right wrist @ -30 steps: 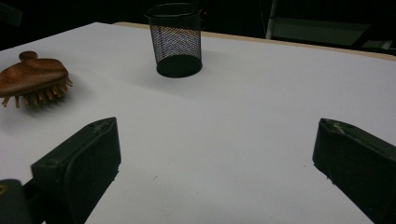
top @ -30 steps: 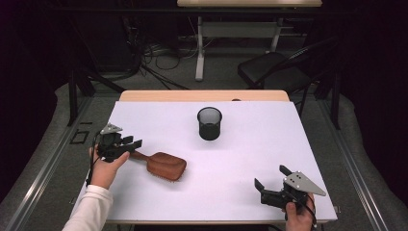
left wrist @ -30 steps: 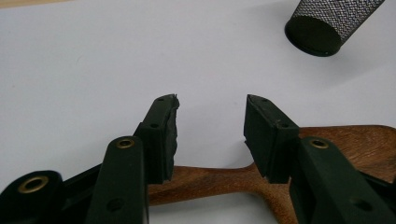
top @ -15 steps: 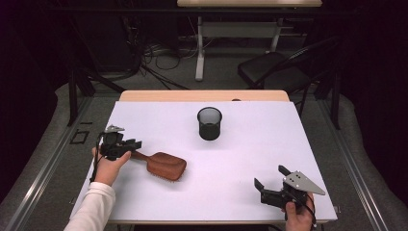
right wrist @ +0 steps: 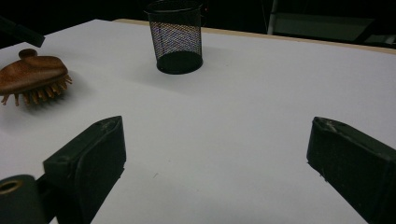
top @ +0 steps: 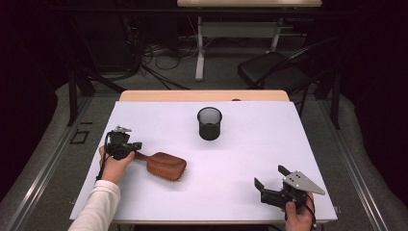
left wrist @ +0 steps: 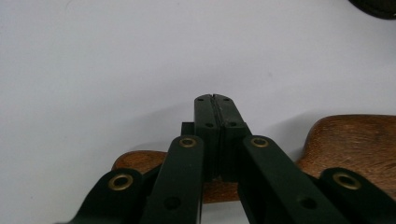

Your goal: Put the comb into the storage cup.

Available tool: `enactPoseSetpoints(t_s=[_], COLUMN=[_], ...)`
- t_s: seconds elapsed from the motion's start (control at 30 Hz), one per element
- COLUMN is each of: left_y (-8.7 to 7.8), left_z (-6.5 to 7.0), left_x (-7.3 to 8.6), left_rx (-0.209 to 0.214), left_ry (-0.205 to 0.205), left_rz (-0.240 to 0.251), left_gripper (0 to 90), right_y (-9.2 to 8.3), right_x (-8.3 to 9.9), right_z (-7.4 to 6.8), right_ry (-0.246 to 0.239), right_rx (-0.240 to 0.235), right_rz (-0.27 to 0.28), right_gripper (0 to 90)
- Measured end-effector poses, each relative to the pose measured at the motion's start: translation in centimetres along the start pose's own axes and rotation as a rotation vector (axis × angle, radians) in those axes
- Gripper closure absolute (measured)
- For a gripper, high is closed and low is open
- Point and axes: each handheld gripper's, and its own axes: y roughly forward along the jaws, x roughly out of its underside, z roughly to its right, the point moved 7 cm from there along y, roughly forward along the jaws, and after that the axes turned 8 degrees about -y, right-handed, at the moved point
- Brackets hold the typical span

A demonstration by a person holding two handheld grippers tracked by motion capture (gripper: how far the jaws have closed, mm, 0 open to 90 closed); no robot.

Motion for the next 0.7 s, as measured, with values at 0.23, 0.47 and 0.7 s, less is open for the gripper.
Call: enactPoseSetpoints(t_s=[0.23, 0.47, 0.7], left_y=[0.9, 1.4, 1.5], left_z=[0.0, 0.0, 0.0], left_x=[0.3, 0.5, 0.7], left_rx=[-0.032, -0.031, -0.030], left_ry=[0.016, 0.027, 0.035], left_rz=[-0.041, -0.062, -0.075], left_gripper=[90.0, 90.0, 90.0], right_y=[0.0, 0.1, 0.1], right_x=[0.0, 0.1, 0.1], right_z=[0.0, 0.0, -0.1], right_ry=[0.007, 0.010, 0.009], right_rx=[-0.001, -0.004, -0.006], right_rz=[-0.004, -0.001, -0.002], right_gripper=[5.0, 5.2, 5.5])
